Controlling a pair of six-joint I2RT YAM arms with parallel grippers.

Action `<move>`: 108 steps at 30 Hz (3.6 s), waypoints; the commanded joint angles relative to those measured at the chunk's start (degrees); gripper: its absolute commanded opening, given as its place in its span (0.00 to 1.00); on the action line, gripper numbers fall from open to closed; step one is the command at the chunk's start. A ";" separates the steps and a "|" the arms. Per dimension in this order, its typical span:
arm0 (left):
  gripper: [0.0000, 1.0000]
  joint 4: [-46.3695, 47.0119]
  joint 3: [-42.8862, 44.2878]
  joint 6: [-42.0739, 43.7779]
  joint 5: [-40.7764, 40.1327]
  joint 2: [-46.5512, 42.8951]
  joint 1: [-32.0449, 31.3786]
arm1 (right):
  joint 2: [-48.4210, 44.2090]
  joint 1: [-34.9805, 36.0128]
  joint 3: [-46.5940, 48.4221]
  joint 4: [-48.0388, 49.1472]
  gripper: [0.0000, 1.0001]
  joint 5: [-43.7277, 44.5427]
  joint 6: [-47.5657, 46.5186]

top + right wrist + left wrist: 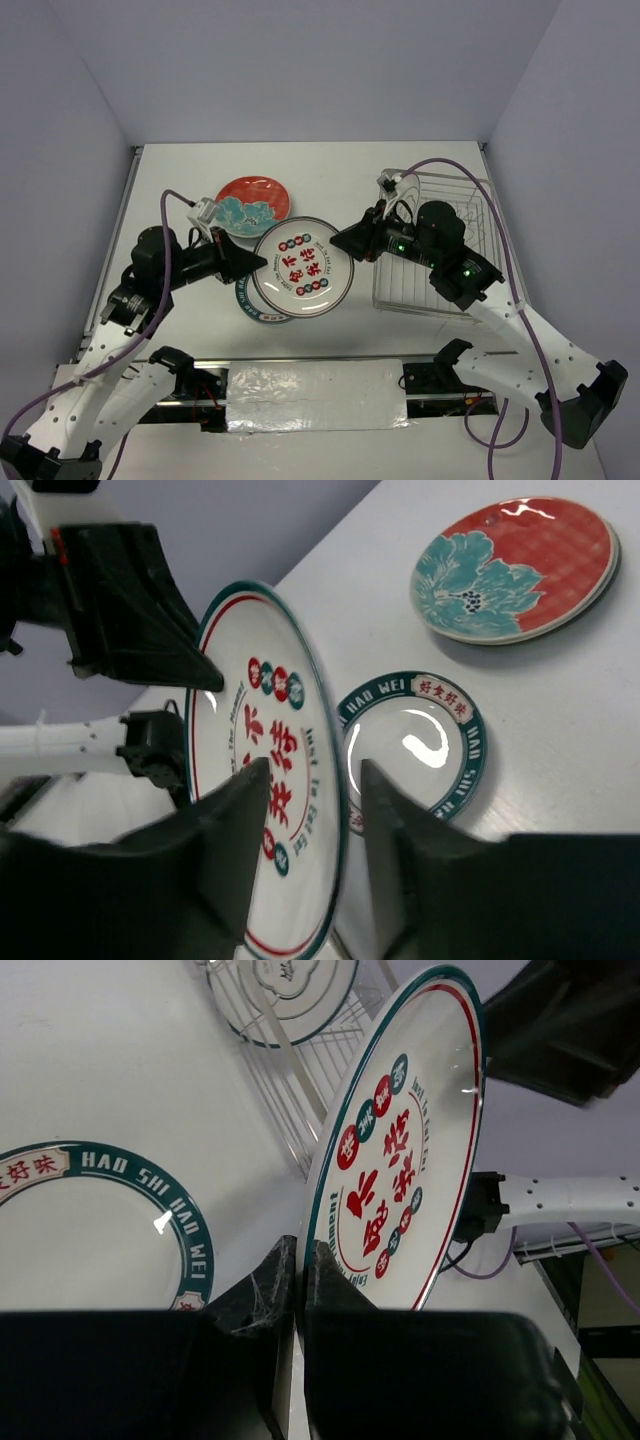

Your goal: Unload the plates from the dish rack

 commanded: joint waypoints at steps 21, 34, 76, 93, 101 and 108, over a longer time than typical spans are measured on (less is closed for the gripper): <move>0.29 -7.54 -8.17 -5.76 -31.61 6.90 0.26 | -17.47 1.07 -3.20 -17.65 1.00 31.36 1.10; 1.00 -15.96 -4.58 -4.71 -35.39 8.22 0.61 | -4.30 0.98 6.72 -31.53 1.00 45.66 3.56; 1.00 -21.86 5.97 9.27 -32.05 2.77 0.34 | 43.44 -11.06 38.88 -42.26 0.04 73.28 -4.88; 1.00 -11.10 4.84 9.10 -15.03 -4.33 0.43 | 35.54 5.61 57.57 -57.59 0.00 68.20 -16.71; 0.97 -6.82 1.75 3.11 -9.46 -4.53 0.43 | 6.55 7.66 16.73 -14.54 0.00 16.45 -16.66; 0.80 -1.83 -2.37 -0.13 -3.76 -4.17 0.43 | 2.82 7.74 5.14 7.39 0.00 0.34 -5.86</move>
